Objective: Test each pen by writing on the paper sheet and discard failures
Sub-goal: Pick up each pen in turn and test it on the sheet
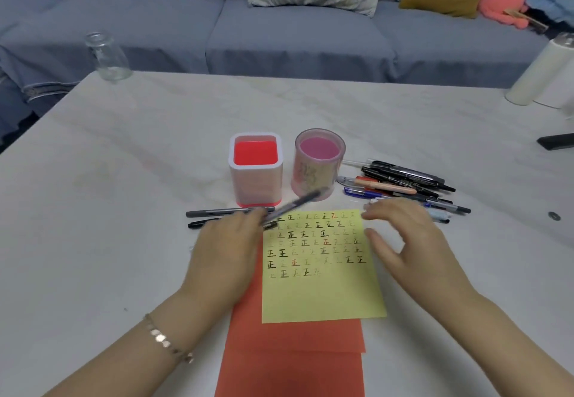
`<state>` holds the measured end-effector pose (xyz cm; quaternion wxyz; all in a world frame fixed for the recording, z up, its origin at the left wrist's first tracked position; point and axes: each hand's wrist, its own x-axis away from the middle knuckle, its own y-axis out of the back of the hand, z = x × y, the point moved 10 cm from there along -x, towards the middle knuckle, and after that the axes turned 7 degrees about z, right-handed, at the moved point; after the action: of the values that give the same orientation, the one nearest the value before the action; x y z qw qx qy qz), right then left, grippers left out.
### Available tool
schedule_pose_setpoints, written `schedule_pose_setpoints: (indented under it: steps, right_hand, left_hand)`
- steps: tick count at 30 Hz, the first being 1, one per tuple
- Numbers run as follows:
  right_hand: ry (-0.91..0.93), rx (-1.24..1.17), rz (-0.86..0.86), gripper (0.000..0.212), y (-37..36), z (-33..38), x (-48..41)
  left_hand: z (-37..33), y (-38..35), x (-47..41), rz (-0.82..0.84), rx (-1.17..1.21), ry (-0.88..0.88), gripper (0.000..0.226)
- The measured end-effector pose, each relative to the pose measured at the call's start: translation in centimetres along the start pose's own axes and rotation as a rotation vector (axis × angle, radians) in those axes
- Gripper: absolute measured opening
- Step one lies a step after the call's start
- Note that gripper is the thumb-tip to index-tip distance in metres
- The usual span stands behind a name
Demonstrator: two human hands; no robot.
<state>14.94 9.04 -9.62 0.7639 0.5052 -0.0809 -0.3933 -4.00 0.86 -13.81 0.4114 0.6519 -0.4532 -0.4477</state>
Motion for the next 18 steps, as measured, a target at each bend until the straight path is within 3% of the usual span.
schedule_pose_setpoints:
  steps: [2, 5, 9, 12, 18]
  right_hand:
    - [-0.148, 0.024, 0.011, 0.016, -0.3, -3.5, -0.2]
    - [-0.299, 0.16, 0.079, 0.025, -1.7, -8.1, -0.9]
    - [-0.338, 0.366, 0.168, 0.028, -3.3, -10.9, -2.1]
    - [-0.35, 0.429, 0.171, 0.027, -3.8, -11.6, -2.8]
    - [-0.383, 0.441, 0.26, 0.02, -4.7, -12.9, -3.4]
  left_hand:
    - [3.2, 0.2, 1.0, -0.021, 0.023, 0.133, 0.027]
    - [6.0, -0.8, 2.5, -0.056, -0.149, 0.173, 0.023]
    - [6.5, -2.5, 3.0, -0.027, -0.163, 0.141, 0.035]
    - [5.7, -2.8, 2.5, -0.028, -0.178, 0.058, 0.03]
    - [7.3, -2.9, 0.9, -0.022, -0.179, 0.139, 0.029]
